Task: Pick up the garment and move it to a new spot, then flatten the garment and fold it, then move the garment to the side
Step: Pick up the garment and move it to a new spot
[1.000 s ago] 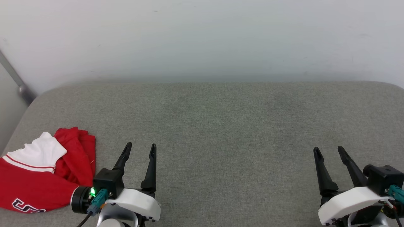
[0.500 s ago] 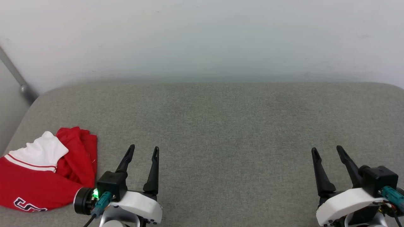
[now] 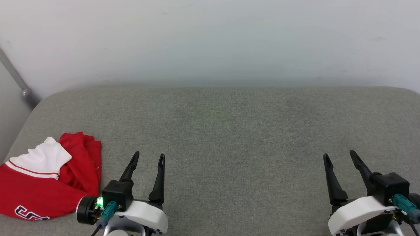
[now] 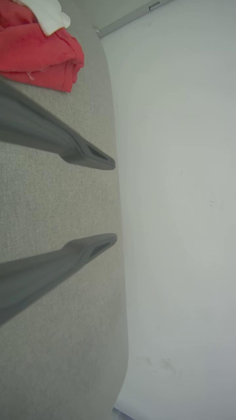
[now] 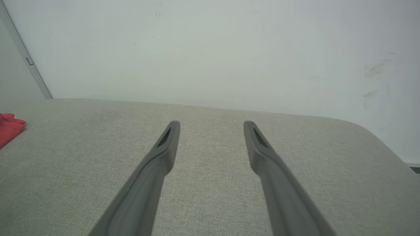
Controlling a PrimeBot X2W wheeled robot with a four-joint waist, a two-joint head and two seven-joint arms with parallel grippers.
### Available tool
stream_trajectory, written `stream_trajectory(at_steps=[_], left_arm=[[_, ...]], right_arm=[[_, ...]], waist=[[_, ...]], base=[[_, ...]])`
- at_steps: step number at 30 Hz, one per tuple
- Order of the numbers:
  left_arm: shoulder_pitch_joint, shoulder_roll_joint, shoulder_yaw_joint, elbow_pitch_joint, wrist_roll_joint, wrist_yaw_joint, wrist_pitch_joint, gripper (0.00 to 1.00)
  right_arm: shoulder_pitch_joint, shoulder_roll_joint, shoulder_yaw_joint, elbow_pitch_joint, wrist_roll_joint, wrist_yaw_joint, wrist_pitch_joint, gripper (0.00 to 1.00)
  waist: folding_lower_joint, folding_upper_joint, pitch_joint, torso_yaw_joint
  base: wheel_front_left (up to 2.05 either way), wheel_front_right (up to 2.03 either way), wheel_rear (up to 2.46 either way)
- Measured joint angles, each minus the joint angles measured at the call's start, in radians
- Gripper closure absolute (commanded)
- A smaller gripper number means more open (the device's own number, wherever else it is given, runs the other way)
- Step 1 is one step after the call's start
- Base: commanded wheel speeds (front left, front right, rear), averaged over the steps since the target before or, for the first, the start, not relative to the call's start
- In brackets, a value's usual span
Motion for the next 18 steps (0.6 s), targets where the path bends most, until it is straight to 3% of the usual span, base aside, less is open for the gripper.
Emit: stream_trajectory(at_steps=[18], left_arm=[[-0.001, -0.022, 0.047, 0.035, -0.009, -0.024, 0.000, 0.00]], right_arm=[[-0.003, 0.000, -0.004, 0.013, -0.002, 0.000, -0.001, 0.00]], waist=[[0.0000, 0.0000, 0.002, 0.009]], base=[[0.00, 0.00, 0.00]])
